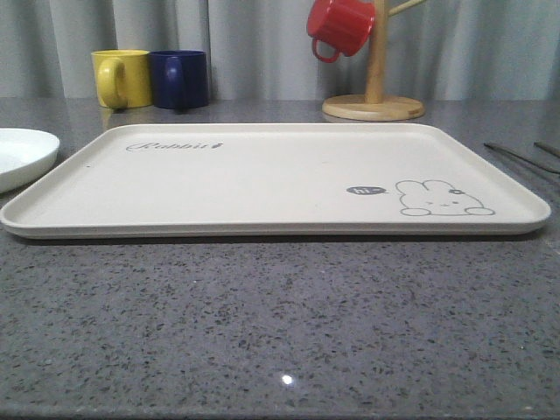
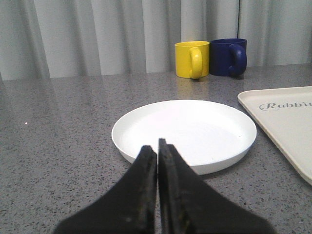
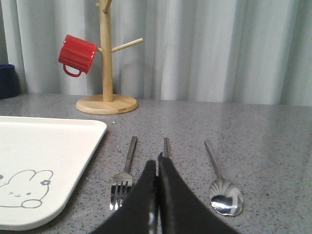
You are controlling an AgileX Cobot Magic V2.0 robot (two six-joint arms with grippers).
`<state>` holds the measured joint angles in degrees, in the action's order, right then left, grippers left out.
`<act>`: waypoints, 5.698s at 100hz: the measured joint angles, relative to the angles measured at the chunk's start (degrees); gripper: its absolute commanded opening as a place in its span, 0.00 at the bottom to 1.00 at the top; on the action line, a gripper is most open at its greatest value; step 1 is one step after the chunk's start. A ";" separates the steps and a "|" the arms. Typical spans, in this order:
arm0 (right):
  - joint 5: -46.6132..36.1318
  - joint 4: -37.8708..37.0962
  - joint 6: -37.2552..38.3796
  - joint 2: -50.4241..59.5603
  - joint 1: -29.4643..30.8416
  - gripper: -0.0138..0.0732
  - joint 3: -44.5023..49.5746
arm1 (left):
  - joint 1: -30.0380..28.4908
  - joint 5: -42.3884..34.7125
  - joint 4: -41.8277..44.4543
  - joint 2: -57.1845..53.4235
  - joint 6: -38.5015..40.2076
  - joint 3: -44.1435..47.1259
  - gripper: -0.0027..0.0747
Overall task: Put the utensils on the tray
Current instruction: 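Lower the left gripper toward the white plate's rim and grasp it, then lift the white plate with the left gripper and lower it onto the tray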
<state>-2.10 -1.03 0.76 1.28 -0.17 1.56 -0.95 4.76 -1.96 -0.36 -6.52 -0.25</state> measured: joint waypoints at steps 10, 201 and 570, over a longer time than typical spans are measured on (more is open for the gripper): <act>0.00 0.00 0.00 0.00 0.00 0.08 0.00 | 0.00 0.00 0.00 0.00 0.00 0.00 0.05; 0.00 0.00 0.00 0.00 0.00 0.08 0.00 | 0.00 46.07 2.62 48.82 2.09 -51.41 0.62; 0.00 0.00 -0.23 0.00 0.00 0.08 0.00 | 10.39 53.20 -25.38 106.19 -15.04 -84.44 0.10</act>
<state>-2.10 -1.03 0.53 1.28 -0.17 1.56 9.44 57.96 -27.34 105.83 -21.56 -84.70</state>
